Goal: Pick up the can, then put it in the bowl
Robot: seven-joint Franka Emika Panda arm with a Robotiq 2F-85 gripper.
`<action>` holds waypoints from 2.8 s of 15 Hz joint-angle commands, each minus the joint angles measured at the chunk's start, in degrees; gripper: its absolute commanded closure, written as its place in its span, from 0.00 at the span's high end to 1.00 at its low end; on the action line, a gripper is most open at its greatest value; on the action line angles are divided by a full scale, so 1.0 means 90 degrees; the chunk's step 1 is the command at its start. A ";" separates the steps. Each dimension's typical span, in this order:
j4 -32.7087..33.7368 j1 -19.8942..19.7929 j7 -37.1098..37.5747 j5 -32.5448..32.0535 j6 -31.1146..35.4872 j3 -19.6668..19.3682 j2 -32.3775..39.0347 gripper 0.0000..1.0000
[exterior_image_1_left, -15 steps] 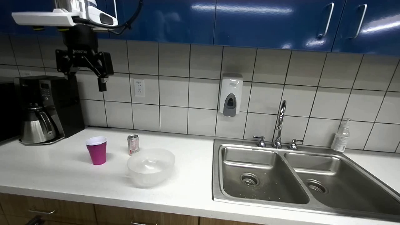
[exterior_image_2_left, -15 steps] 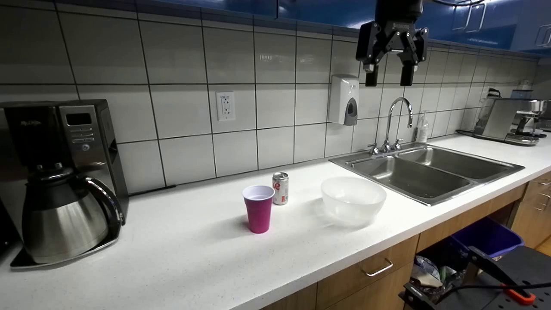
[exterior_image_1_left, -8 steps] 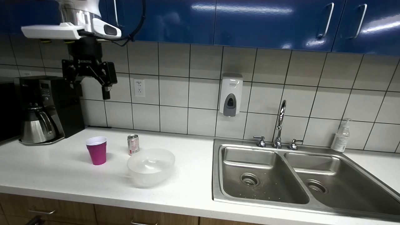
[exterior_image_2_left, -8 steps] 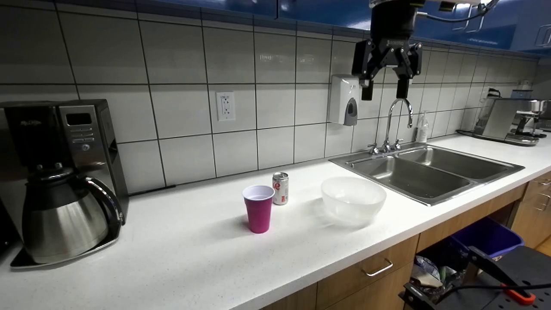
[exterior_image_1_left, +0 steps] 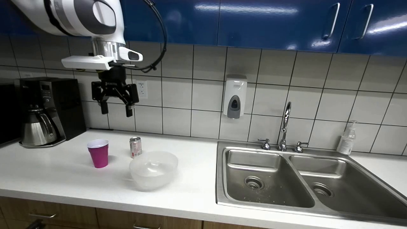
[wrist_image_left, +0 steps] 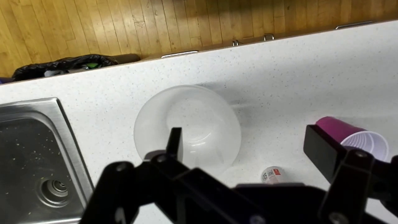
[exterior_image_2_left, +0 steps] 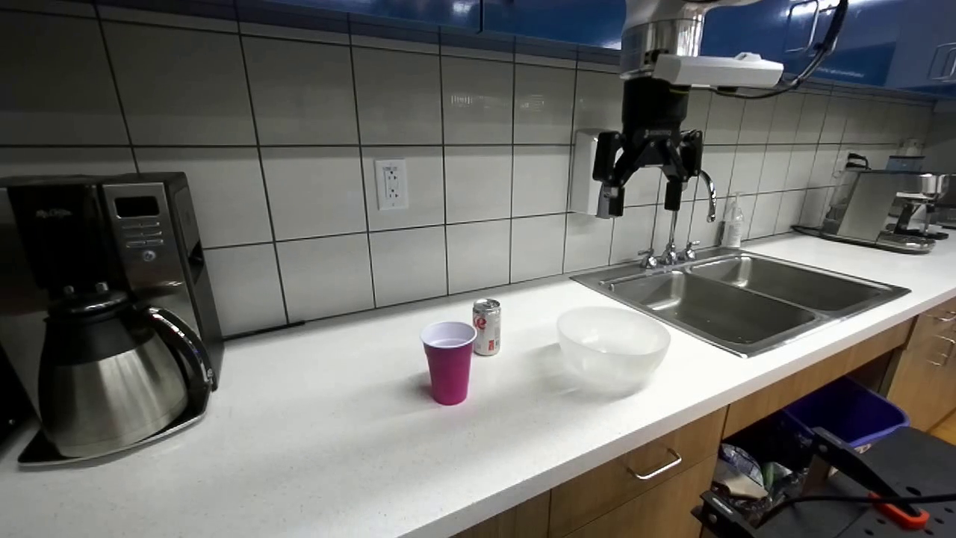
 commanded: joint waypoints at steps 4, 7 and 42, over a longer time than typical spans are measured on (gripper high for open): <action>0.1410 -0.0088 -0.0048 0.0073 0.0523 -0.0179 0.1723 1.00; 0.1879 -0.0054 -0.0038 0.0044 0.0633 -0.0164 0.2329 1.00; 0.5650 0.0899 0.0527 -0.0119 0.1117 -0.0052 0.6377 1.00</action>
